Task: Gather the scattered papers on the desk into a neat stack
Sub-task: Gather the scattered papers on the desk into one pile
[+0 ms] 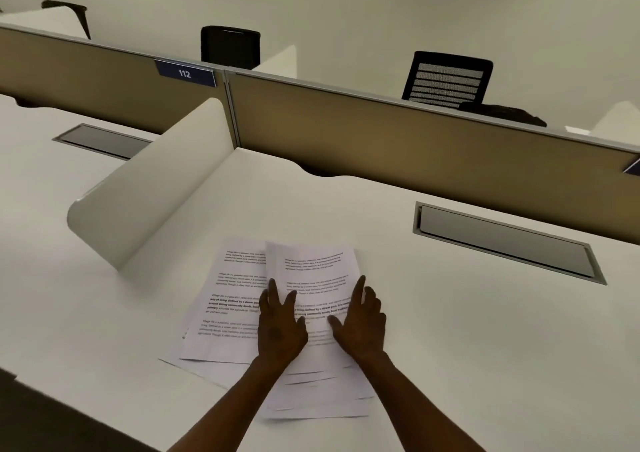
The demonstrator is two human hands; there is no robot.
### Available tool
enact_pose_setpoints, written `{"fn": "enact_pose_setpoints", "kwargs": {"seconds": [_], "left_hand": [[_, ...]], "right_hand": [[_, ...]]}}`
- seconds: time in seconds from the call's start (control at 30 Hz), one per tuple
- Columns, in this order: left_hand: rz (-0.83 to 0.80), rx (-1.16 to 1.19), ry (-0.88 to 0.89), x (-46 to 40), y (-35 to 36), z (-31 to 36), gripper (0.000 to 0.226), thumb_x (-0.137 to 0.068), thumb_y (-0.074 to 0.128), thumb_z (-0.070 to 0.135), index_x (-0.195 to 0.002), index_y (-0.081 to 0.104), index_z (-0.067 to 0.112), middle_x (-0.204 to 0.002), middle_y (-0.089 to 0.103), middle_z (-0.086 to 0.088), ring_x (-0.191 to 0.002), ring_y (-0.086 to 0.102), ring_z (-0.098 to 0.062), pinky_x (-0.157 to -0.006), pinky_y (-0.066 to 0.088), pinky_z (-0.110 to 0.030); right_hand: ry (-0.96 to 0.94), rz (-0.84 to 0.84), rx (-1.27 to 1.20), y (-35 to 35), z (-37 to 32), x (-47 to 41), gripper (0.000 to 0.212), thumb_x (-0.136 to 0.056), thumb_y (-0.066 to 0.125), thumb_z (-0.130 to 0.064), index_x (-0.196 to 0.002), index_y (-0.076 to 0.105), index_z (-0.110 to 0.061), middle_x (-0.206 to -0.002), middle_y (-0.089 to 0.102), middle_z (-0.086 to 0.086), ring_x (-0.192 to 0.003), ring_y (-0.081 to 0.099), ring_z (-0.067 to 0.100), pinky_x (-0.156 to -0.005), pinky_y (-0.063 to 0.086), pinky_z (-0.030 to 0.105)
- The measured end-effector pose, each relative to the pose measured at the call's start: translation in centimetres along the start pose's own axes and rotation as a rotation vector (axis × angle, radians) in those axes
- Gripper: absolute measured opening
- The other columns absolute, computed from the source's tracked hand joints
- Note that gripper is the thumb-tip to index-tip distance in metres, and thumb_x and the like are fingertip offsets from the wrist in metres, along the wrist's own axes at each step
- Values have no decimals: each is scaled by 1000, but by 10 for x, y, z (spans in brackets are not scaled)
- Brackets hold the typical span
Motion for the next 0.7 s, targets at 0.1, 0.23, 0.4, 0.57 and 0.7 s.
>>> {"fn": "enact_pose_setpoints", "kwargs": {"seconds": [0.1,0.23,0.4,0.57,0.7], "left_hand": [[113,178,-90,-1,-7,8,77,-91,64,16,-157,25,16,-167,6,-11,-151,20,-31,-112,40,-44],[142,604,-476,-21,-21,8,86,-89,69,10,-158,18,13,-154,38,-17,-135,47,-33,-106,44,-42],[-47,862,-487,-31,-29,8,38,-91,65,2,-129,63,9,-124,69,-17,-91,67,-23,-71,56,-26],[45,655,-226,-18,-34,41,41,-99,48,2,-136,55,17,-128,66,-8,-114,64,-25,-96,56,-38],[-55,874,-104,-13,-38,58,41,-100,52,7,-139,53,20,-129,65,-4,-114,65,-21,-91,60,-41]], "right_hand": [[-24,-40,87,8,4,2,97,-89,44,-65,-157,-1,-12,-164,6,17,-145,21,35,-113,30,50],[-50,-24,144,15,12,2,89,-90,35,-68,-155,16,-12,-164,8,17,-146,19,34,-113,29,47],[-66,-34,86,14,19,-1,87,-87,39,-71,-153,25,-16,-162,17,13,-145,21,31,-112,29,46],[-3,1,-336,-4,28,-7,90,-83,60,-63,-154,25,-21,-158,31,7,-144,30,26,-116,30,45],[166,74,-844,-38,52,-18,93,-76,80,-45,-152,30,-24,-141,54,8,-124,57,25,-103,47,40]]}}
Point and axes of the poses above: each hand's wrist, its own x-axis away from the middle knuckle, its own y-axis out of the palm, z = x × y, the point moved 1 cm from there along -x, towards the middle knuckle
